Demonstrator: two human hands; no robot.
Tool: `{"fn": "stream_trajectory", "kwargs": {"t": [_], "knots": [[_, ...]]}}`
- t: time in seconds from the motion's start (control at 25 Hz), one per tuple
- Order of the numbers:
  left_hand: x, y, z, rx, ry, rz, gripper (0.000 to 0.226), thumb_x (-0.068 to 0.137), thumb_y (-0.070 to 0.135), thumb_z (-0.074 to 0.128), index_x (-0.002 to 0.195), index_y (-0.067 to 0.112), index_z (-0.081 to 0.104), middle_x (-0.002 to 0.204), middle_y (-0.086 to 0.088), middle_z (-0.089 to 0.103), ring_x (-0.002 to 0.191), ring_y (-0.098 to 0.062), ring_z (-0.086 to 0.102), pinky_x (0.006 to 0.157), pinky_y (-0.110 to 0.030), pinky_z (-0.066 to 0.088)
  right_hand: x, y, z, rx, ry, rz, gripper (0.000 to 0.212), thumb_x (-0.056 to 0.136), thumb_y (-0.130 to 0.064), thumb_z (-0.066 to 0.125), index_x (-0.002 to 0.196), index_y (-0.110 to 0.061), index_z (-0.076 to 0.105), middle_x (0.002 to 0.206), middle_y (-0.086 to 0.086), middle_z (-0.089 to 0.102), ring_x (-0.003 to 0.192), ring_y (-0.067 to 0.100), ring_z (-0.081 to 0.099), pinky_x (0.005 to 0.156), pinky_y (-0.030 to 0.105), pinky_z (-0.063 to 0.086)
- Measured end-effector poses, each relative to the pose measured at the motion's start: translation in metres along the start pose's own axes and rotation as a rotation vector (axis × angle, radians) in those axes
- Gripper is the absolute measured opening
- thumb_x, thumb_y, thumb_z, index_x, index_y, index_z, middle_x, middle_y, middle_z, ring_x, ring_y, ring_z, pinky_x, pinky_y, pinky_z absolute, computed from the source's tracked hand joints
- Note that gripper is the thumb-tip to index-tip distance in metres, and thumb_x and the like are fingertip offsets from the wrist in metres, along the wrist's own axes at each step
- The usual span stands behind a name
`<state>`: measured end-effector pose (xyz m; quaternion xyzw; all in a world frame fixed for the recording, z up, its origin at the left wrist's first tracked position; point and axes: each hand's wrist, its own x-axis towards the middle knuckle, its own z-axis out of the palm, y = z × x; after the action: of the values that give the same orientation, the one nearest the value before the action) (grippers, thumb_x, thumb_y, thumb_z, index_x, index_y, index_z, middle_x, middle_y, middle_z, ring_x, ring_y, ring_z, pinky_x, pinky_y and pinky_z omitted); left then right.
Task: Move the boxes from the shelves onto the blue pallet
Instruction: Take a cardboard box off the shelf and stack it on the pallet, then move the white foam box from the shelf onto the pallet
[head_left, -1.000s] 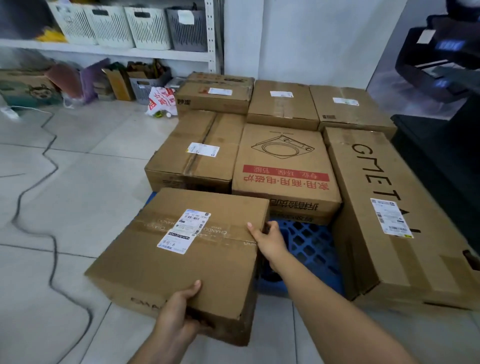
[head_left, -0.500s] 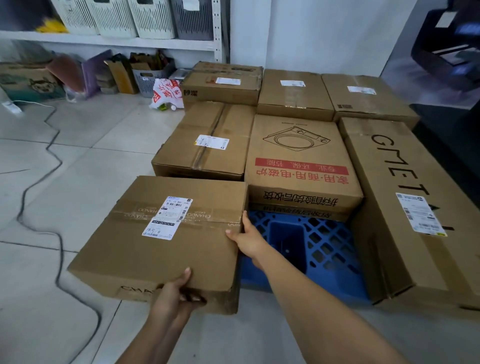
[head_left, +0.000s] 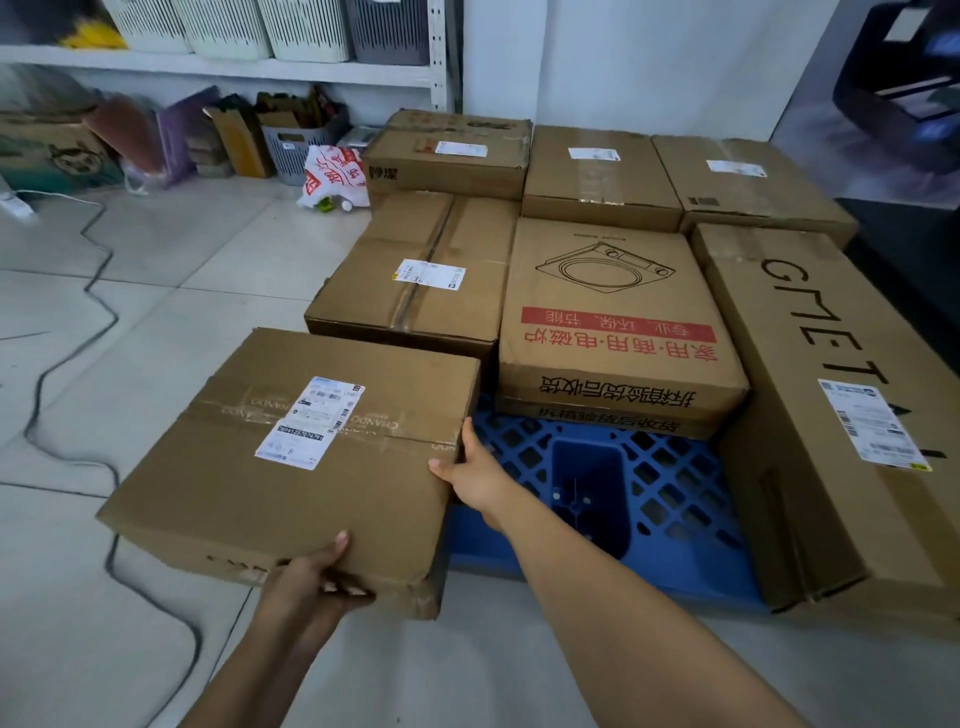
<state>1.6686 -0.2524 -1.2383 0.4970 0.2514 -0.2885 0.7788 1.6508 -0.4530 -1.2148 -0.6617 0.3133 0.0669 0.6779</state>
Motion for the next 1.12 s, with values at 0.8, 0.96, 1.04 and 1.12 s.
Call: {"fn": "stream_trajectory", "kwargs": {"t": [0.8, 0.96, 1.04, 1.12], "knots": [[0.026, 0.001, 0.065, 0.145, -0.073, -0.053, 0.032, 0.09, 0.015, 0.061, 0.118, 0.007, 0.047, 0.128, -0.015, 0.049, 0.113, -0.035, 0.052, 0.069, -0.057, 0.054, -0.015, -0.005, -0.026, -0.365, 0.111, -0.036, 0.065, 0.101, -0.027, 0.041, 0.153, -0.023, 0.002, 0.15, 0.004, 0.037, 0.131, 0.024, 0.044, 0.109, 0.035, 0.037], [-0.016, 0.016, 0.093, 0.568, -0.141, -0.319, 0.065, 0.095, 0.041, 0.047, 0.142, -0.001, 0.03, 0.138, -0.027, 0.046, 0.126, -0.044, 0.046, 0.103, -0.054, 0.037, -0.047, -0.053, -0.062, -0.536, 0.077, -0.019, 0.049, 0.1, -0.023, 0.043, 0.147, -0.011, 0.034, 0.103, -0.002, 0.055, 0.073, 0.005, 0.049, 0.07, 0.021, 0.044], [-0.058, 0.047, 0.136, 0.849, -0.19, -0.359, 0.059, 0.097, 0.035, 0.046, 0.141, -0.003, 0.032, 0.135, -0.03, 0.047, 0.121, -0.042, 0.051, 0.1, -0.05, 0.043, -0.076, -0.11, -0.091, -0.563, 0.099, -0.01, 0.041, 0.101, -0.019, 0.043, 0.139, -0.005, 0.044, 0.12, 0.007, 0.057, 0.098, 0.018, 0.058, 0.087, 0.03, 0.047], [-0.098, 0.092, 0.189, 1.039, -0.212, -0.22, 0.045, 0.099, 0.024, 0.043, 0.135, -0.003, 0.04, 0.122, -0.025, 0.055, 0.102, -0.034, 0.06, 0.082, -0.041, 0.049, -0.113, -0.175, -0.121, -0.541, 0.12, -0.035, 0.036, 0.099, -0.011, 0.043, 0.134, 0.0, 0.049, 0.137, 0.016, 0.051, 0.124, 0.028, 0.051, 0.098, 0.03, 0.042]]}}
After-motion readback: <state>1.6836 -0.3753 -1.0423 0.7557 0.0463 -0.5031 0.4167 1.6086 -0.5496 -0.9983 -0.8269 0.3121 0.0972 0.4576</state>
